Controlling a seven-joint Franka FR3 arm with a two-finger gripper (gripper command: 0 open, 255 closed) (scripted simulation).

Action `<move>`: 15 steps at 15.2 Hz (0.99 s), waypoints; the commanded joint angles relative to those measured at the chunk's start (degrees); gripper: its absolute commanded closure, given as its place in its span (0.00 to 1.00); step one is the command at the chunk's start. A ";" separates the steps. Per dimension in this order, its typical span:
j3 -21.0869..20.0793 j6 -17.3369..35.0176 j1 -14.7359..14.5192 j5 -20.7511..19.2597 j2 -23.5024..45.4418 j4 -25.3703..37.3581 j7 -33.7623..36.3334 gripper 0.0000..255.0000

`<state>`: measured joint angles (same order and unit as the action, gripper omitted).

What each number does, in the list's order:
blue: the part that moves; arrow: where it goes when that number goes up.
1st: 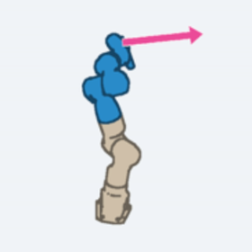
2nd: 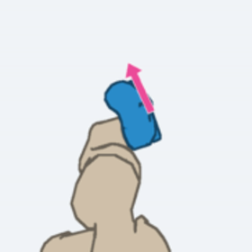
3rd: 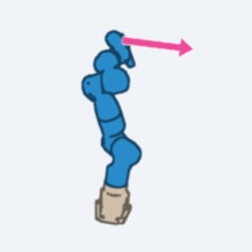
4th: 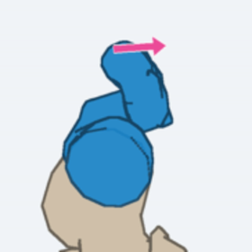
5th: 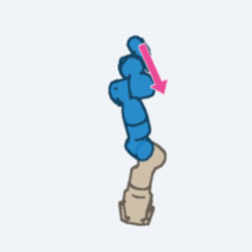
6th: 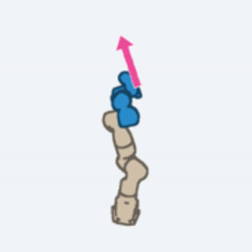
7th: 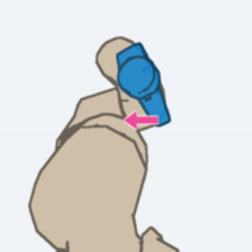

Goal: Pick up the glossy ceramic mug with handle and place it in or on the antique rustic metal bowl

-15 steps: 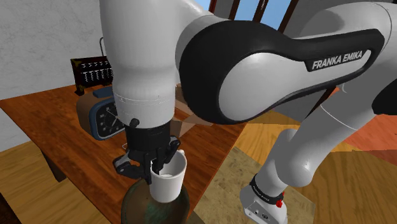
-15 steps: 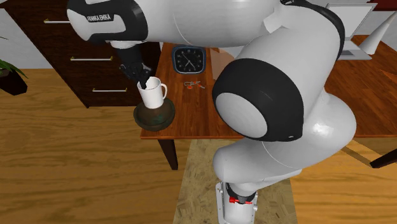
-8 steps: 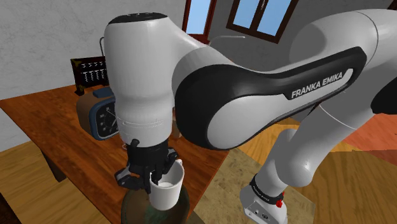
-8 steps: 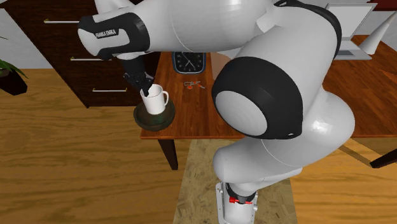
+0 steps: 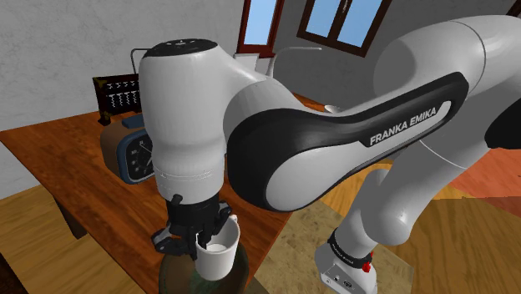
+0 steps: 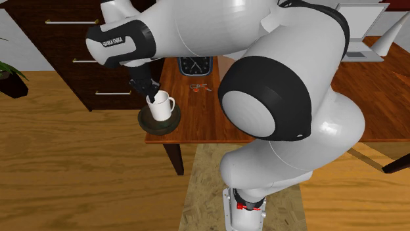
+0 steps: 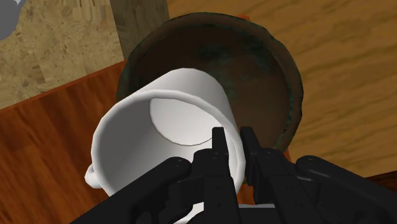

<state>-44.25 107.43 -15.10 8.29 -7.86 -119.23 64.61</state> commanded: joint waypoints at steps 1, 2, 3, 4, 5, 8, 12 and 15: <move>0.00 0.04 0.00 0.01 -0.02 -0.04 -0.01 1.00; 0.00 0.04 0.00 0.01 -0.02 -0.04 -0.01 1.00; 0.00 0.04 0.00 0.01 -0.02 -0.04 -0.01 1.00; 0.00 0.04 0.00 0.01 -0.02 -0.04 -0.01 0.00; 0.00 0.04 0.00 0.01 -0.02 -0.03 -0.01 0.00; 0.00 0.04 0.00 0.01 -0.02 -0.03 -0.01 0.00; 0.57 -5.75 0.27 -0.03 -0.49 5.37 -0.08 0.00; 0.67 -7.26 0.35 -0.11 -0.47 6.89 -0.04 0.00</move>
<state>-43.71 100.73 -14.80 8.12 -8.18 -112.73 64.72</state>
